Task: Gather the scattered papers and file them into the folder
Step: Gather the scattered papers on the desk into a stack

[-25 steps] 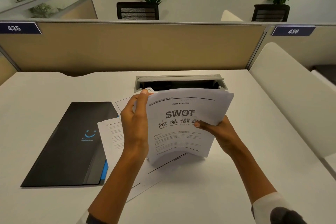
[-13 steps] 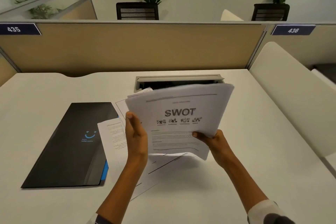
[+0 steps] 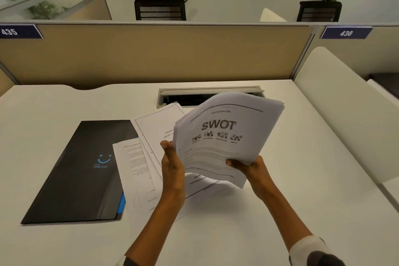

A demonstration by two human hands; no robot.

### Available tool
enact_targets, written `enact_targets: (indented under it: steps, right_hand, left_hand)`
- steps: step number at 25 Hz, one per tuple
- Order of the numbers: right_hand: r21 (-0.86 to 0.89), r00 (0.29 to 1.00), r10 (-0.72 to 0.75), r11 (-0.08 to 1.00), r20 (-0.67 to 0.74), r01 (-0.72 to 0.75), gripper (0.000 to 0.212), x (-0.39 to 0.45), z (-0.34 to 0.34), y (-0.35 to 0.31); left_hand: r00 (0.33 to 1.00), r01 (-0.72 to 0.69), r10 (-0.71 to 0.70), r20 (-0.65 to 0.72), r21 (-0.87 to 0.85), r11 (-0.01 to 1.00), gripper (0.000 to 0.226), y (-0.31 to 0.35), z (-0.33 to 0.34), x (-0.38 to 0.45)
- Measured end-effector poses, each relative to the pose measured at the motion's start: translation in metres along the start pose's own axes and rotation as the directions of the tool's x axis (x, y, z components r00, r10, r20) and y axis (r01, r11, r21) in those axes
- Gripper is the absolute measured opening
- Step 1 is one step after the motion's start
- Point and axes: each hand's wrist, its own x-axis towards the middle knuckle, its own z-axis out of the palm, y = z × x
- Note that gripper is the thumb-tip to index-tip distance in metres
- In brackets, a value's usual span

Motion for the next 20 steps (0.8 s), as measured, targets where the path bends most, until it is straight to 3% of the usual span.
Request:
enact_targets:
  steps: [5,8,10,12,16,20]
  right_hand:
    - [-0.002,0.998,0.040,0.999,-0.039,-0.041,0.034,-0.005,-0.005,0.007]
    - [0.009,0.997,0.060,0.998,-0.042,-0.060,0.033,-0.008,-0.002,0.015]
    - [0.001,0.998,0.058,0.998,-0.040,-0.058,0.031,-0.011,0.000,0.019]
    - [-0.017,0.997,0.061,0.998,-0.046,-0.062,0.030,-0.012,0.000,0.022]
    - [-0.046,0.993,0.093,0.994,-0.065,-0.096,0.027,-0.012,-0.007,0.021]
    - [-0.037,0.990,0.087,0.995,-0.109,-0.092,0.018,-0.020,-0.017,0.027]
  left_hand:
    - [0.998,0.054,-0.053,-0.021,0.020,0.998,0.049,-0.014,-0.002,0.005]
    - [0.993,-0.119,0.119,0.003,0.058,0.991,0.049,-0.026,-0.005,0.002]
    - [0.983,-0.157,0.143,0.113,0.130,0.979,0.051,-0.039,-0.008,0.002]
    - [0.983,-0.094,0.062,0.175,0.182,0.979,0.030,-0.051,-0.013,0.006]
    - [0.981,0.058,-0.076,0.177,0.101,0.993,0.023,-0.063,-0.027,0.016]
    - [0.965,0.125,-0.140,0.223,0.080,0.989,0.027,-0.061,-0.032,0.022]
